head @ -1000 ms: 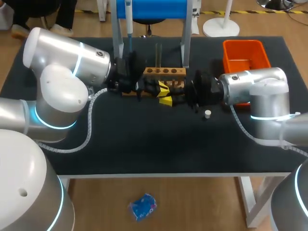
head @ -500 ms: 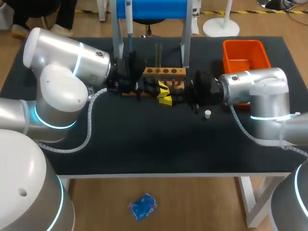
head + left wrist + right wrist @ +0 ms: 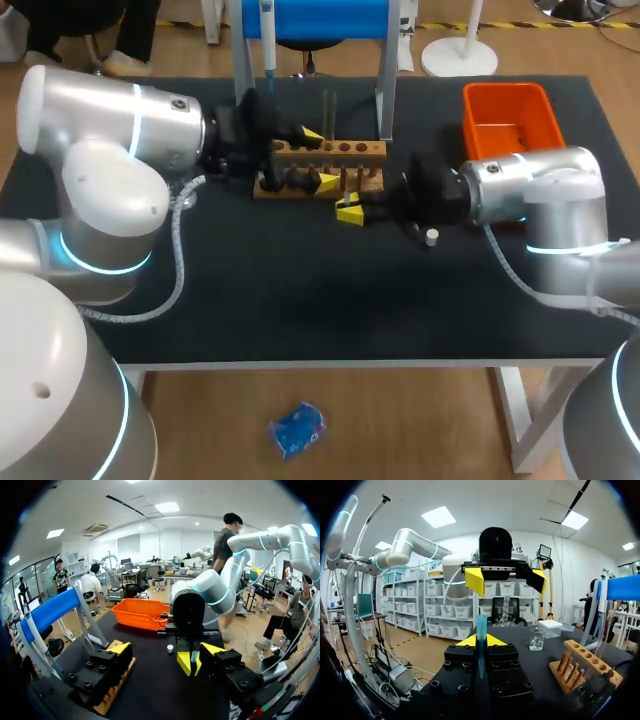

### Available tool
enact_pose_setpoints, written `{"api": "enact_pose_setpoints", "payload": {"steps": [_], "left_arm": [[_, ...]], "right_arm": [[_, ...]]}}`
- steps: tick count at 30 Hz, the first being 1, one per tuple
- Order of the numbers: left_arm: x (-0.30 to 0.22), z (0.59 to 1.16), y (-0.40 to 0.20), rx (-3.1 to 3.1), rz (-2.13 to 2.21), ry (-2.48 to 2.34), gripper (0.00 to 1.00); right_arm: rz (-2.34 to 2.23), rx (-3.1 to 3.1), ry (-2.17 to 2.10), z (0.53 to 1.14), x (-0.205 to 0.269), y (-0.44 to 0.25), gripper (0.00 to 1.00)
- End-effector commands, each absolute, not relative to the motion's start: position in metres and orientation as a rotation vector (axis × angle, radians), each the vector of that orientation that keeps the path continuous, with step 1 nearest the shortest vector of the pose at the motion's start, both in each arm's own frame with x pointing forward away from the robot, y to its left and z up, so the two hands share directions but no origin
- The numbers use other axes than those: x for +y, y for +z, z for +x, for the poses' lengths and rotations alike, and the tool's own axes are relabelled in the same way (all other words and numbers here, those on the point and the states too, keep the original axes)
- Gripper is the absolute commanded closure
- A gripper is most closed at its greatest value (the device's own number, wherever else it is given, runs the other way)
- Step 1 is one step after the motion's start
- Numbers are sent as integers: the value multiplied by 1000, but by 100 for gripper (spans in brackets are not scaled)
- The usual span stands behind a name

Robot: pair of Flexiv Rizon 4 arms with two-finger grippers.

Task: Invert the test tube, pick up the pipette, mount the tip to pipette, aspirate from beaker and dispense into the tube, eject the tip, return the pipette, and cap with the stopper.

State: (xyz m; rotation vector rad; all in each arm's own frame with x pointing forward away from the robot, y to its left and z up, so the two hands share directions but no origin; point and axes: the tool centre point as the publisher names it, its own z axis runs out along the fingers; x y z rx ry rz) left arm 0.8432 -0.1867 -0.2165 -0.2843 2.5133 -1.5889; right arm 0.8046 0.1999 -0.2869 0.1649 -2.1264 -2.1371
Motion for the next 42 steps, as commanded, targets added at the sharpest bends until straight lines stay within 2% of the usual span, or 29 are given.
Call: {"api": "enact_pose_setpoints", "payload": {"steps": [1,23,38,42], "left_arm": [[-182,841,-216,2510,-281,-1596,0],[-182,841,-216,2510,-281,-1596,0],[-182,841,-216,2510,-281,-1596,0],[-167,854,-212,2404,-421,-1597,0]], "right_arm": [[159,-2117,-2154,796,189,-292,100],[104,-2171,-2153,773,136,-293,100],[102,-2190,-2150,774,131,-291,100],[102,-2190,-2150,774,131,-291,100]]}}
